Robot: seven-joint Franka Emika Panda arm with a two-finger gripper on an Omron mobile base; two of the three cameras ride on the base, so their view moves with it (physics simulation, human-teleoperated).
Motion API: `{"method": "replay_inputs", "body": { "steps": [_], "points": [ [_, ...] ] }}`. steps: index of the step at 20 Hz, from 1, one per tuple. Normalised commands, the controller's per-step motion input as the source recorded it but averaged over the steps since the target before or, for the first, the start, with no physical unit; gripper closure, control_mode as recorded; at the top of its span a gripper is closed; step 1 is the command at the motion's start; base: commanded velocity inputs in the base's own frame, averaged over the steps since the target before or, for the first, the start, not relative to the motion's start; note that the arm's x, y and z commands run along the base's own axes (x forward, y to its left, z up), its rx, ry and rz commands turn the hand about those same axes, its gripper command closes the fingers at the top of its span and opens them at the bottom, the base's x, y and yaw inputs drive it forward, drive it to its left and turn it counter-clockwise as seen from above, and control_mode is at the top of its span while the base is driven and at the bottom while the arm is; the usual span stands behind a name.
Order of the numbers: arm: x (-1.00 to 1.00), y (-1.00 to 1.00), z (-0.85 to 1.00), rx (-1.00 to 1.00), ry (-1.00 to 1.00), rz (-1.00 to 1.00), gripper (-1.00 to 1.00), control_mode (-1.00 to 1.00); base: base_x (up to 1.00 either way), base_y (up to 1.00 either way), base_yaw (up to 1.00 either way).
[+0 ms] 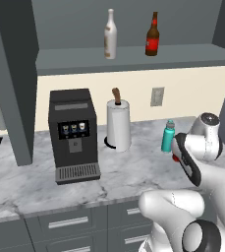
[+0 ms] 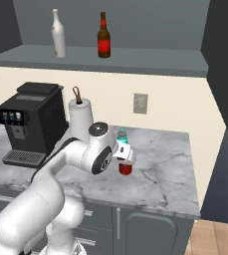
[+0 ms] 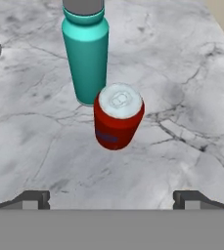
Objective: Sort all alcoholic drinks to one cabinet, and non-alcoholic drinks to the other.
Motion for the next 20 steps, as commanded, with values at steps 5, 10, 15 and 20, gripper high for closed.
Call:
{"method": "replay_inputs", "body": {
  "steps": [5, 10, 15, 20],
  "points": [
    [0.22, -0.01, -0.02, 0.0, 0.0, 0.0, -1.0, -1.0, 0.0, 0.0, 0.0],
    [0.19, -0.16, 0.0, 0.0, 0.0, 0.0, -1.0, -1.0, 0.0, 0.0, 0.0],
    [0.2, -0.19, -0.02, 0.01, 0.0, 0.0, -1.0, -1.0, 0.0, 0.0, 0.0],
    [0.22, -0.09, -0.08, 0.0, 0.0, 0.0, -1.0, -1.0, 0.0, 0.0, 0.0]
  ]
}}
